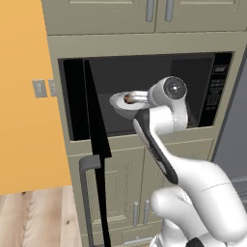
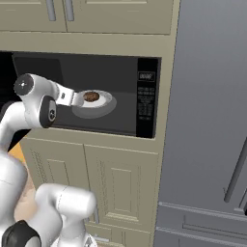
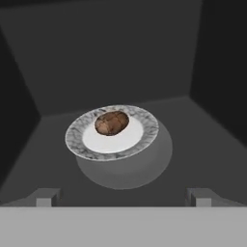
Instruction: Retrieve the reheated potato from the microwave, then place the potato, cheese, and condiment on the cutting board.
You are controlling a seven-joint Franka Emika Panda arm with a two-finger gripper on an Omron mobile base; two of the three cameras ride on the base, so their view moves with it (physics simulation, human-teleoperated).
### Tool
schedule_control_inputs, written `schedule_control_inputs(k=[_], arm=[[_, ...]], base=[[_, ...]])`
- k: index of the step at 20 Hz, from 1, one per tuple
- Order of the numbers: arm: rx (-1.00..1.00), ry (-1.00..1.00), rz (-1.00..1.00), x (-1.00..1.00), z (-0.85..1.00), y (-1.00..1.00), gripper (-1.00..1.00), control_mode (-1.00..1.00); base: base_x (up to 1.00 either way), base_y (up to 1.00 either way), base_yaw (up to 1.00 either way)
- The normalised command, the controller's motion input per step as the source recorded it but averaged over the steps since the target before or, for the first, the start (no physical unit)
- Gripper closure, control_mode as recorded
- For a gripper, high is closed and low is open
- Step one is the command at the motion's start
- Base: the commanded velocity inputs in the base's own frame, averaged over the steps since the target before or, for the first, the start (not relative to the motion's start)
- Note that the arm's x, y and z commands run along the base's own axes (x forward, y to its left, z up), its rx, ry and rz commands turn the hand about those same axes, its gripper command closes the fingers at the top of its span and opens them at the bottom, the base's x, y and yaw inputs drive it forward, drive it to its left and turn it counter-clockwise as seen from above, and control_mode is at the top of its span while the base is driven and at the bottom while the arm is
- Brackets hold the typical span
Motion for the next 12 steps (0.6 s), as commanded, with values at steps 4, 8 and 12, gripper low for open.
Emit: schedule_control_inputs(k=[4,8,12], arm=[[0.00,-0.01,-0.01,0.47,-0.07,0.02,-1.00,-1.00],[0.00,-0.05,0.00,0.37,-0.10,0.06,-1.00,-1.00],[0.00,-0.02,0.00,0.44,-0.11,0.05,-1.00,-1.00]], base=[[0.00,0.00,0.00],[0.00,0.00,0.00],[0.00,0.00,0.00]])
